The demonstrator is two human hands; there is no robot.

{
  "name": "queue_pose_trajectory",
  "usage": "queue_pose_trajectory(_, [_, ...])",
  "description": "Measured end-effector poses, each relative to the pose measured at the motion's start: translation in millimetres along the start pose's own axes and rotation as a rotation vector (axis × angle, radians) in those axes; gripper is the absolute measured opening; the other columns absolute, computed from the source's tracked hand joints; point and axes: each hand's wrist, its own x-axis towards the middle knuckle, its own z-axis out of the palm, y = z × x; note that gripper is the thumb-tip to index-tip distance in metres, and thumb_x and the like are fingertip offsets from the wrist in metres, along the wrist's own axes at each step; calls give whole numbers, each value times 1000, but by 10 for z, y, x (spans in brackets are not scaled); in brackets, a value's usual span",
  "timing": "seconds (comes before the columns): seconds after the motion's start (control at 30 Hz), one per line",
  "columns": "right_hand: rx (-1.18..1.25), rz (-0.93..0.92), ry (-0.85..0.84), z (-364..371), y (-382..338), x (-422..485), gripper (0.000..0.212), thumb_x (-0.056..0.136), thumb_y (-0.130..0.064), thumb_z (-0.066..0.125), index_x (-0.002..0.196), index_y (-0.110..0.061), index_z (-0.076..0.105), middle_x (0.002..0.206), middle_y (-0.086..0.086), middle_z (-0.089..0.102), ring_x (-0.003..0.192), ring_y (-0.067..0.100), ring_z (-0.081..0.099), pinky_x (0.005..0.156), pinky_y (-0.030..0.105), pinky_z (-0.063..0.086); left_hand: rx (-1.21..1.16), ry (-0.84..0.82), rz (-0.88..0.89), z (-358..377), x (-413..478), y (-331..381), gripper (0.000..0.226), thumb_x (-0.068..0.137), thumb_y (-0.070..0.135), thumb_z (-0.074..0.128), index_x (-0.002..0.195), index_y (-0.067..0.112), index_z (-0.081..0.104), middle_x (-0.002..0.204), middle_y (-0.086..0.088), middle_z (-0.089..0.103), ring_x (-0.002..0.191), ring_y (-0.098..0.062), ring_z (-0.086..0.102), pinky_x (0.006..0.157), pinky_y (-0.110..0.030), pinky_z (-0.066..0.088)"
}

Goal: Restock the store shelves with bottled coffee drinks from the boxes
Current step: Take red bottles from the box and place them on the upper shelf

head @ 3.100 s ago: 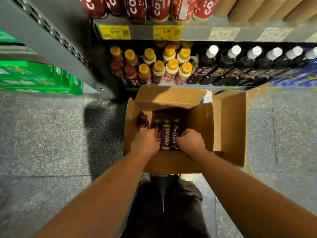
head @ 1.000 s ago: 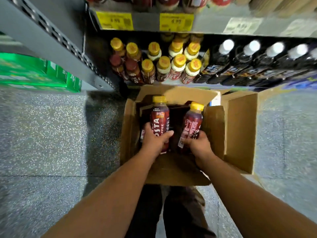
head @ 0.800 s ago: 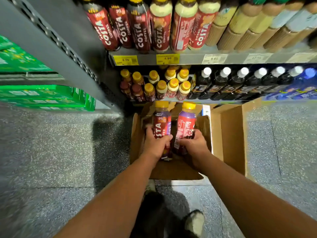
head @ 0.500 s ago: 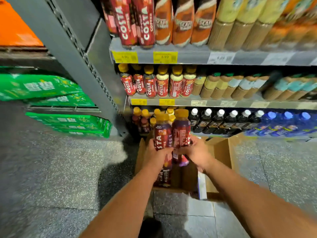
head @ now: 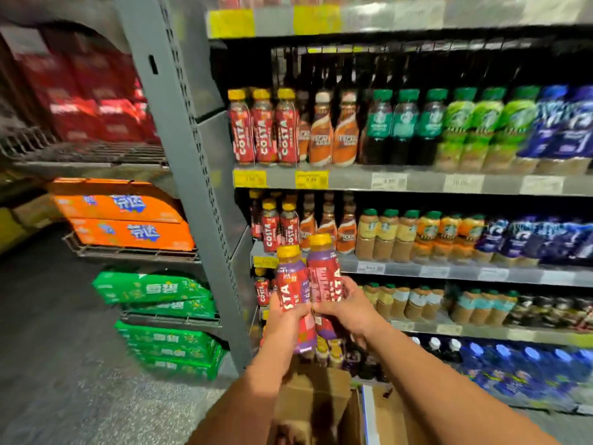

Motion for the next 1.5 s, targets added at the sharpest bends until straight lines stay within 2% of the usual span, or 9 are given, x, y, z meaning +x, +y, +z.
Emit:
queue_pose_trajectory(0.07, [4, -46, -38, 53, -266, -118, 75, 49, -15, 85, 117, -9, 54, 106, 11, 69, 100, 28, 66, 95, 47, 50, -9, 12, 29, -14, -83, 199, 37, 82, -3, 63, 113, 12, 51, 88, -5, 64, 73, -18, 61, 55, -23, 49])
queue_pose_trajectory(0.17, [-67, -100, -116, 101, -652, -344, 33, 73, 8, 69, 95, -16, 59, 96, 9, 69, 96, 27, 66, 93, 45, 51, -2, -4, 62, -45, -158, 453, 36, 82, 2, 65, 111, 16, 50, 93, -4, 65, 80, -21, 64, 68, -32, 51])
queue_pose_trajectory(0.47, [-133, -150, -33, 203, -1422, -413, 34, 75, 16, 60, 92, -13, 58, 86, 4, 67, 84, 20, 63, 84, 36, 52, -50, -85, 157, -159, -175, 1277, 28, 85, 2, 63, 98, 24, 51, 90, -3, 65, 78, -22, 64, 65, -31, 50])
queue_pose_trajectory(0.67, [-19, -197, 68, 500, -1783, -337, 50, 48, 5, 71, 96, -8, 66, 87, 12, 74, 84, 31, 69, 82, 44, 56, -5, -153, 254, -421, -14, 1794, 26, 83, 8, 69, 106, 15, 59, 93, -6, 70, 81, -23, 68, 69, -35, 55])
queue_pose_trajectory(0.83, [-30, -237, 93, 710, -2186, -256, 42, 65, 16, 68, 98, -10, 64, 91, 10, 72, 83, 26, 67, 73, 33, 55, 1, -187, 352, -589, 202, 2242, 37, 77, 19, 77, 108, 19, 56, 99, -3, 70, 85, -21, 69, 68, -32, 57])
queue_pose_trajectory(1.03, [-45, -328, 134, 846, -2657, -130, 46, 65, 11, 73, 103, -14, 61, 97, 11, 71, 95, 29, 66, 92, 47, 51, 141, -270, 437, -619, 467, 2760, 65, 74, 49, 74, 125, 22, 44, 116, -3, 65, 101, -21, 65, 92, -47, 52])
queue_pose_trajectory(1.23, [-38, -412, 209, 813, -3078, -43, 47, 68, 12, 69, 106, -13, 60, 91, 8, 70, 82, 23, 66, 66, 30, 51, 74, -318, 396, -452, 684, 3176, 56, 81, 42, 71, 123, 18, 43, 114, -7, 64, 97, -24, 67, 87, -46, 55])
queue_pose_trajectory(1.37, [-59, -455, 224, 709, -3367, 109, 51, 68, 8, 70, 113, -14, 58, 96, 8, 70, 92, 26, 66, 75, 34, 52, 43, -337, 398, -306, 818, 3465, 50, 84, 28, 70, 118, 15, 36, 112, -8, 59, 96, -25, 64, 85, -44, 54])
queue_pose_trajectory(1.5, [-90, -523, 196, 559, -3786, 292, 48, 68, 6, 72, 110, -14, 58, 99, 9, 70, 97, 29, 66, 89, 45, 52, 61, -312, 492, -116, 933, 3909, 73, 61, 51, 77, 117, 18, 43, 111, -7, 64, 95, -27, 67, 88, -50, 53])
